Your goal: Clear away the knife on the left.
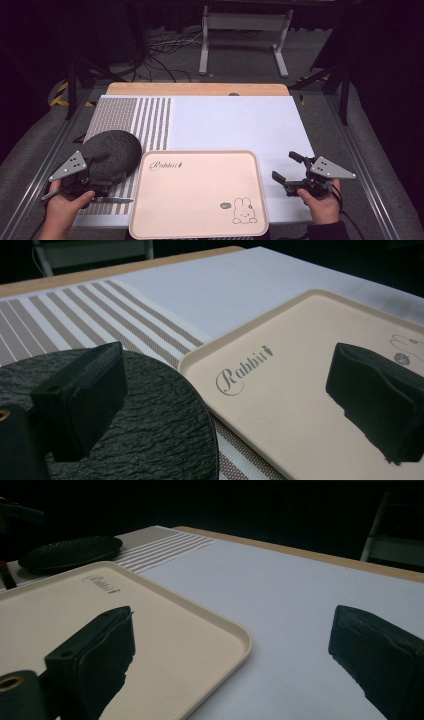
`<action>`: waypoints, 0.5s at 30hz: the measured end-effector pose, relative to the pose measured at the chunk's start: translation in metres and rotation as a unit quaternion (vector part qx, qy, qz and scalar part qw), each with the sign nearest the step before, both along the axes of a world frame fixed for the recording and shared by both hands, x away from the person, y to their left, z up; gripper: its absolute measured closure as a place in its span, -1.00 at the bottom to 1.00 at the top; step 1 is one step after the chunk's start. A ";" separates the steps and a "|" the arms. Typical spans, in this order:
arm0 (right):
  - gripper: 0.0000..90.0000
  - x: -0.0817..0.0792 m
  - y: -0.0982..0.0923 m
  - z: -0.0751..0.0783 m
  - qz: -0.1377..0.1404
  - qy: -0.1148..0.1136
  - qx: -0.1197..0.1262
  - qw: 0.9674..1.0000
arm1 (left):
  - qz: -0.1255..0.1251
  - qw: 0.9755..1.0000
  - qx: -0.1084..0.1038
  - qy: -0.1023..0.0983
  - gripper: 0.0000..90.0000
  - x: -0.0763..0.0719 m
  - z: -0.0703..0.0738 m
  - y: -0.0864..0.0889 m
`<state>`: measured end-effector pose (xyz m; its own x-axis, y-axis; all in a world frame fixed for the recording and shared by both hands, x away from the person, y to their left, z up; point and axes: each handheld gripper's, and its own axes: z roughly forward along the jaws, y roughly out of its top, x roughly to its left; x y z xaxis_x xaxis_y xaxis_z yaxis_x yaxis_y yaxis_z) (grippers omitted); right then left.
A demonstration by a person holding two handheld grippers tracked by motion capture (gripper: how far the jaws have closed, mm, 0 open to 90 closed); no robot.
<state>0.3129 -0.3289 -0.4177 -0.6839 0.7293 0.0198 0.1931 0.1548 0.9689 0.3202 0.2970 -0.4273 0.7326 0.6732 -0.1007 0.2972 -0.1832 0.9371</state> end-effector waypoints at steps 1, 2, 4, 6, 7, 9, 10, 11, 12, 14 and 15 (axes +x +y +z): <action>-0.88 0.000 0.000 0.000 0.000 -0.002 0.000 1.000 | -0.003 1.000 0.003 -0.002 -0.93 -0.001 0.000 0.000; -0.88 0.000 0.000 0.000 0.000 -0.002 0.000 1.000 | -0.003 1.000 0.003 -0.002 -0.93 -0.001 0.000 0.000; -0.88 0.000 0.000 0.001 0.001 -0.004 0.000 1.000 | -0.005 1.000 0.012 -0.005 -0.94 -0.001 -0.001 -0.001; -0.88 -0.001 0.000 0.001 0.001 -0.005 0.000 1.000 | -0.013 1.000 0.015 -0.004 -0.94 -0.001 0.000 -0.001; -0.89 -0.001 0.000 0.001 0.002 -0.005 0.000 1.000 | -0.019 1.000 0.014 -0.001 -0.92 -0.001 0.000 0.000; -0.89 -0.001 0.000 0.001 0.003 -0.006 0.000 1.000 | -0.020 1.000 0.014 0.002 -0.91 -0.002 0.000 0.000; -0.89 -0.001 0.000 0.001 0.003 -0.006 0.000 1.000 | -0.019 1.000 0.016 0.000 -0.91 -0.002 0.000 0.001; -0.89 -0.001 0.000 0.000 0.003 -0.006 0.001 1.000 | -0.021 1.000 0.015 0.000 -0.91 -0.002 0.001 0.002; -0.89 -0.001 0.000 0.000 0.004 -0.006 0.002 1.000 | -0.022 1.000 0.014 -0.001 -0.91 -0.002 0.001 0.002; -0.89 -0.001 0.001 0.000 0.005 -0.004 0.002 1.000 | -0.023 1.000 0.015 -0.001 -0.92 -0.002 0.001 0.003; -0.89 0.000 0.001 0.000 0.005 -0.004 0.002 1.000 | -0.024 1.000 0.013 0.000 -0.92 -0.002 0.002 0.003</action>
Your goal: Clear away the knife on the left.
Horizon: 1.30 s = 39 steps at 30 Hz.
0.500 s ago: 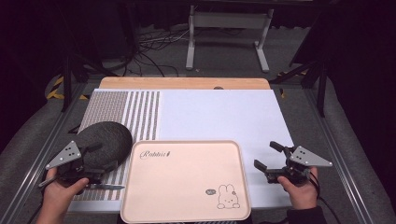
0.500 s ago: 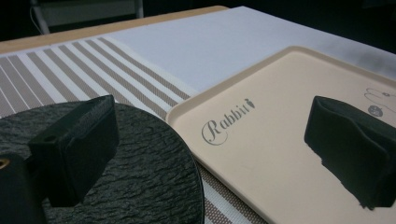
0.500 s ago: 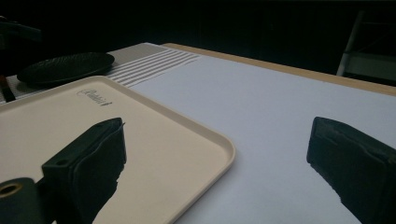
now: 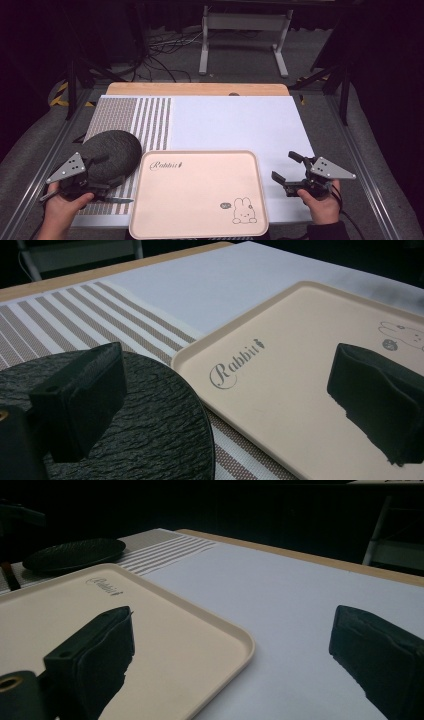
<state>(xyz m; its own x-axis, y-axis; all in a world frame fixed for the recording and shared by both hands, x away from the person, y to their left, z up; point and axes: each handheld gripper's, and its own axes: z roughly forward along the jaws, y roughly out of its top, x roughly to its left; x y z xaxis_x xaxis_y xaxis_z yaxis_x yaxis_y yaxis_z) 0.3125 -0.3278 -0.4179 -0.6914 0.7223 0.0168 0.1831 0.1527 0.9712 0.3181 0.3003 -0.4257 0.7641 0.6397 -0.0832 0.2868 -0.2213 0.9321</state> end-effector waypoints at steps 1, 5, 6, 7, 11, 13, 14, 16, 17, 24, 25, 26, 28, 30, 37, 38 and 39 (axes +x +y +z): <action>-0.89 0.000 0.000 0.000 0.001 0.000 0.000 1.000 | 0.000 1.000 -0.001 0.001 -0.92 0.000 0.000 0.000; -0.89 0.000 0.000 0.000 0.002 -0.001 0.001 1.000 | 0.001 1.000 0.007 -0.006 -0.88 -0.001 0.004 -0.002; -0.89 0.000 0.000 0.000 0.003 -0.001 0.002 1.000 | 0.001 1.000 0.010 -0.006 -0.84 -0.001 0.005 -0.002; -0.89 0.000 0.000 0.000 0.002 -0.001 0.001 1.000 | -0.002 1.000 0.015 -0.004 -0.84 0.000 0.006 -0.003; -0.89 0.002 0.002 -0.002 0.006 0.001 -0.001 1.000 | -0.013 0.999 0.041 0.000 -0.82 -0.001 0.010 -0.007; -0.89 0.001 0.003 -0.001 0.008 0.001 -0.001 1.000 | -0.021 0.998 0.057 0.001 -0.81 -0.001 0.013 -0.007; -0.89 0.001 0.003 -0.001 0.008 0.001 -0.001 1.000 | -0.024 0.997 0.068 0.004 -0.81 -0.001 0.015 -0.007; -0.89 0.001 0.003 -0.001 0.009 0.001 0.000 1.000 | -0.030 0.996 0.084 0.007 -0.81 -0.002 0.017 -0.008; -0.89 0.001 0.003 -0.001 0.009 0.001 0.000 1.000 | -0.034 0.995 0.095 0.008 -0.81 -0.002 0.019 -0.008; -0.89 0.001 0.003 -0.001 0.008 -0.001 0.002 1.000 | -0.057 0.984 0.167 0.018 -0.73 -0.005 0.024 -0.007; -0.89 0.001 0.002 -0.001 0.008 -0.001 0.002 1.000 | -0.061 0.984 0.168 0.021 -0.71 -0.005 0.024 -0.006; -0.89 0.001 0.002 -0.001 0.008 -0.001 0.002 1.000 | -0.064 0.983 0.172 0.023 -0.70 -0.005 0.025 -0.005; -0.89 0.001 0.003 -0.001 0.009 0.001 0.002 1.000 | -0.069 0.980 0.182 0.029 -0.69 -0.005 0.025 -0.004; -0.89 0.001 0.003 -0.001 0.010 0.002 0.002 1.000 | -0.074 0.978 0.191 0.033 -0.67 -0.005 0.026 -0.003; -0.89 0.002 0.004 -0.002 0.012 0.005 0.000 1.000 | -0.092 0.967 0.234 0.049 -0.65 -0.007 0.027 -0.003; -0.89 0.002 0.004 -0.002 0.012 0.005 0.000 1.000 | -0.096 0.965 0.239 0.052 -0.65 -0.007 0.027 -0.003; -0.89 0.002 0.004 -0.002 0.013 0.005 0.001 1.000 | -0.099 0.963 0.244 0.054 -0.65 -0.007 0.027 -0.003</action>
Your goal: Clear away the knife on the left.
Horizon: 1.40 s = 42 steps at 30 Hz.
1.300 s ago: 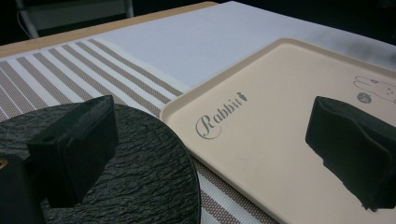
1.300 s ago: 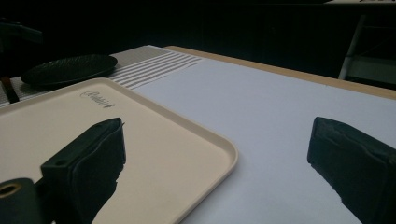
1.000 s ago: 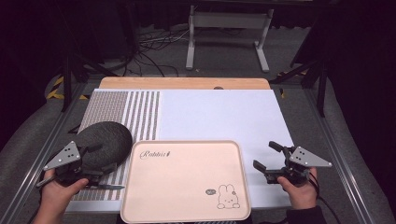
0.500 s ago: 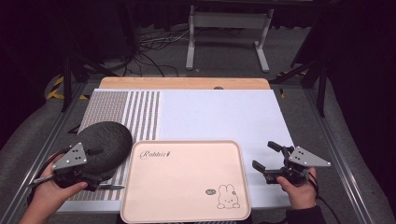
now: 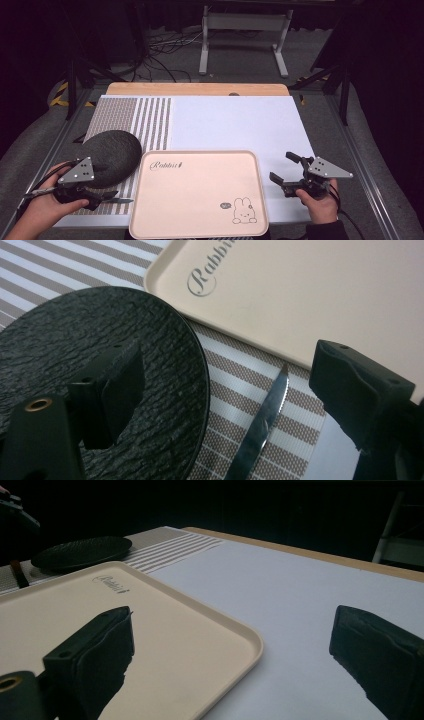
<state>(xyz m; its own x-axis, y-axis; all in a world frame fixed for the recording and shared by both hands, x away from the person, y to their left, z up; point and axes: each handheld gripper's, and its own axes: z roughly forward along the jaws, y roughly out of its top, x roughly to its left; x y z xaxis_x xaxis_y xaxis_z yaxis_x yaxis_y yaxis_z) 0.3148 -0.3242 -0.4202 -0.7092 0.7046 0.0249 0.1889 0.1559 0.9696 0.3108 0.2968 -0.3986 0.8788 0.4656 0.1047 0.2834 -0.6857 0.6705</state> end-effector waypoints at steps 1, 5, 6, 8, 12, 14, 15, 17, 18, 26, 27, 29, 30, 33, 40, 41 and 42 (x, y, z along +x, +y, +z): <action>-0.89 0.000 0.000 0.000 0.000 0.001 0.000 1.000 | -0.003 1.000 0.006 0.001 -0.65 0.000 0.000 0.000; -0.90 0.000 0.000 0.000 0.000 0.001 -0.001 1.000 | -0.019 1.000 0.013 0.013 -0.57 0.000 -0.003 0.000; -0.90 0.000 0.000 0.000 -0.001 -0.002 -0.001 1.000 | -0.019 1.000 0.013 0.013 -0.56 0.000 -0.003 0.000; -0.90 0.000 0.000 0.000 -0.001 -0.003 0.001 1.000 | -0.023 0.999 0.023 0.017 -0.55 0.000 -0.004 -0.001; -0.90 0.000 0.000 0.000 -0.001 0.000 0.001 1.000 | -0.036 0.997 0.055 0.028 -0.55 0.001 -0.004 -0.004; -0.90 0.000 0.000 0.000 0.000 0.000 0.001 1.000 | -0.040 0.997 0.059 0.032 -0.54 0.001 -0.005 -0.005; -0.90 0.000 0.000 0.000 0.000 -0.001 0.001 1.000 | -0.043 0.996 0.068 0.034 -0.53 0.001 -0.005 -0.005; -0.90 0.000 0.000 0.000 0.000 -0.001 0.002 1.000 | -0.051 0.994 0.090 0.039 -0.52 0.001 -0.005 -0.006; -0.90 0.000 0.000 0.000 -0.001 0.000 0.003 1.000 | -0.051 0.994 0.090 0.039 -0.52 0.001 -0.005 -0.006; -0.90 -0.001 -0.001 0.001 0.000 -0.002 0.005 1.000 | -0.084 0.982 0.157 0.063 -0.45 0.000 -0.009 -0.006; -0.90 -0.001 -0.001 0.001 0.000 -0.002 0.005 1.000 | -0.086 0.980 0.165 0.064 -0.45 0.000 -0.010 -0.006; -0.91 -0.001 -0.001 0.001 0.001 -0.002 0.004 1.000 | -0.092 0.977 0.179 0.069 -0.45 0.001 -0.011 -0.006; -0.91 -0.001 -0.001 0.001 0.001 -0.002 0.004 1.000 | -0.095 0.975 0.186 0.073 -0.44 0.002 -0.012 -0.006; -0.91 -0.001 0.000 0.001 0.002 -0.002 0.004 1.000 | -0.102 0.969 0.208 0.090 -0.35 0.004 -0.014 -0.005; -0.91 -0.001 0.000 0.001 0.004 -0.003 0.004 1.000 | -0.116 0.952 0.259 0.116 -0.18 0.007 -0.018 -0.004; -0.91 -0.001 0.000 0.000 0.005 -0.003 0.004 1.000 | -0.117 0.949 0.269 0.119 -0.14 0.008 -0.020 -0.004; -0.91 -0.001 0.000 0.000 0.006 -0.003 0.003 1.000 | -0.117 0.946 0.279 0.120 -0.11 0.008 -0.021 -0.004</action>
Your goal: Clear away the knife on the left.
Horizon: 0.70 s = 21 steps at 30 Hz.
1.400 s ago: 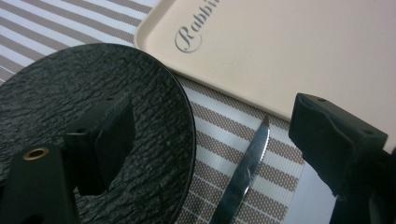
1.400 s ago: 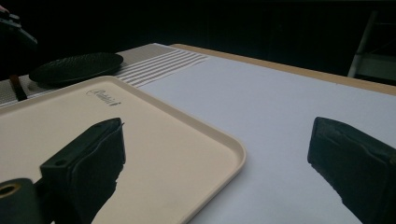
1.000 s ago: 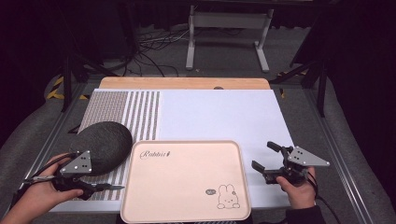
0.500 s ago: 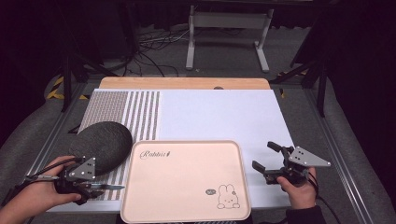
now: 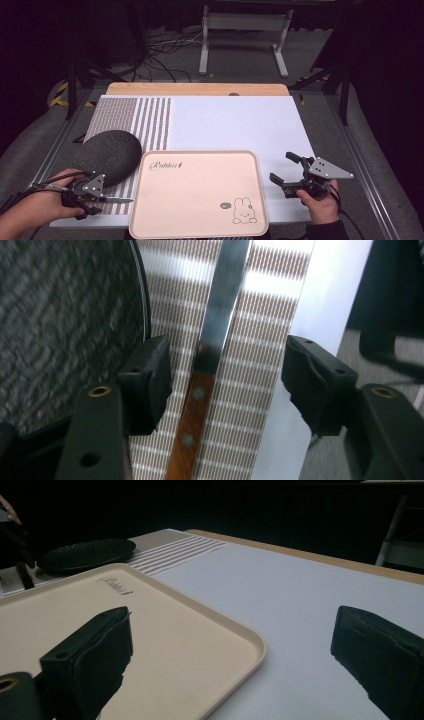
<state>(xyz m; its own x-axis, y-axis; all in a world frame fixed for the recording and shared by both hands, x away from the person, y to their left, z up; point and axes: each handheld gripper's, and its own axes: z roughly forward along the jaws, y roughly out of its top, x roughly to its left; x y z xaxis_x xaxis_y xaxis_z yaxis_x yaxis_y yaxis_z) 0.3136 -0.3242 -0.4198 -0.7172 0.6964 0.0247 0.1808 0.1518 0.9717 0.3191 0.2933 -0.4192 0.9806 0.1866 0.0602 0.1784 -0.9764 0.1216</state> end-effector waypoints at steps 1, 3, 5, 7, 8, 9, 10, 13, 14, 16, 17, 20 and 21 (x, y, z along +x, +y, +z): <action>-0.91 0.000 0.000 0.000 0.000 0.000 0.000 1.000 | 0.000 1.000 0.007 0.001 -0.09 0.000 -0.001 0.000; -0.91 0.000 0.000 0.000 0.000 0.001 0.001 1.000 | -0.012 1.000 0.022 -0.003 -0.01 0.002 -0.003 0.000; -0.91 0.000 -0.001 0.000 0.000 0.001 0.001 1.000 | -0.021 0.999 0.031 -0.005 0.07 0.004 -0.004 0.000; -0.91 0.000 -0.001 0.000 0.001 0.001 0.002 1.000 | -0.027 0.999 0.042 -0.005 0.17 0.006 -0.005 0.000; -0.91 0.000 -0.001 0.000 0.001 0.001 0.003 1.000 | -0.032 0.998 0.047 -0.004 0.22 0.008 -0.005 0.000; -0.91 0.000 -0.001 0.000 0.001 0.001 0.003 1.000 | -0.034 0.998 0.052 -0.006 0.28 0.008 -0.006 -0.001; -0.91 0.000 -0.001 0.000 0.001 0.001 0.003 1.000 | -0.034 0.998 0.052 -0.006 0.33 0.008 -0.006 -0.001; -0.92 0.000 -0.001 0.000 0.002 0.000 0.001 1.000 | -0.051 0.996 0.074 -0.007 0.46 0.008 -0.006 -0.003; -0.92 0.000 -0.001 0.000 0.002 0.000 0.002 1.000 | -0.058 0.996 0.071 -0.009 0.55 0.009 -0.006 -0.004; -0.92 0.000 -0.001 0.000 0.002 0.001 0.002 1.000 | -0.066 0.995 0.073 -0.002 0.68 0.010 -0.007 -0.004; -0.92 0.000 -0.001 0.000 0.002 0.001 0.001 1.000 | -0.071 0.995 0.077 -0.005 0.70 0.010 -0.007 -0.005; -0.92 0.000 -0.001 0.000 0.003 0.002 0.000 1.000 | -0.083 0.993 0.078 -0.004 0.72 0.009 -0.008 -0.006; -0.92 0.000 -0.001 0.000 0.003 0.002 0.001 1.000 | -0.084 0.993 0.079 -0.006 0.72 0.009 -0.008 -0.006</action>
